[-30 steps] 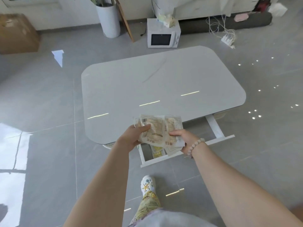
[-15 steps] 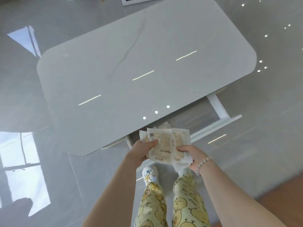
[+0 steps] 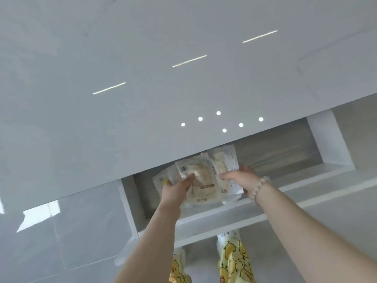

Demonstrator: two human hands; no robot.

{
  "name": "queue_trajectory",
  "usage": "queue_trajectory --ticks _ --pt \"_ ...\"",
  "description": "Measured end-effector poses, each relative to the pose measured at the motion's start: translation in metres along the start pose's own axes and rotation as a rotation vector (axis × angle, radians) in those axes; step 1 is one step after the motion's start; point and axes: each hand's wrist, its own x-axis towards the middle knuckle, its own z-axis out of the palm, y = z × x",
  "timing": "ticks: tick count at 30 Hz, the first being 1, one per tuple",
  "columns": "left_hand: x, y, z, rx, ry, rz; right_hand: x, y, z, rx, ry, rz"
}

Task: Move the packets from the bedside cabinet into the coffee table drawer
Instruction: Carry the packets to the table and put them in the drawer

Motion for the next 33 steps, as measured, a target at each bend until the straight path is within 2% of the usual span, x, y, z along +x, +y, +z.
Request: queue_trajectory --ticks 4,12,17,20,24,28,33 --pt "0.033 -0.007 0.004 -0.064 0.092 0.002 0.044 -0.001 0.016 -0.172 0.015 -0.070" --pt "0.058 -0.036 0.009 -0.063 0.158 0.060 0.066 0.028 0.032 -0.254 0.176 -0.128" --pt "0.069 -0.044 0.017 0.096 0.287 0.139 0.057 0.023 0.034 -0.489 0.326 -0.266" --pt "0.076 -0.050 0.020 0.181 0.347 0.209 0.055 0.024 0.038 -0.649 0.413 -0.280" --pt "0.075 -0.052 0.016 0.364 0.376 0.244 0.049 0.026 0.042 -0.976 0.521 -0.264" --pt "0.059 -0.054 0.000 0.583 0.415 0.298 0.025 0.027 0.050 -1.123 0.534 -0.302" --pt "0.001 -0.047 -0.048 1.067 0.241 0.452 -0.045 0.012 0.053 -1.215 0.504 -0.367"
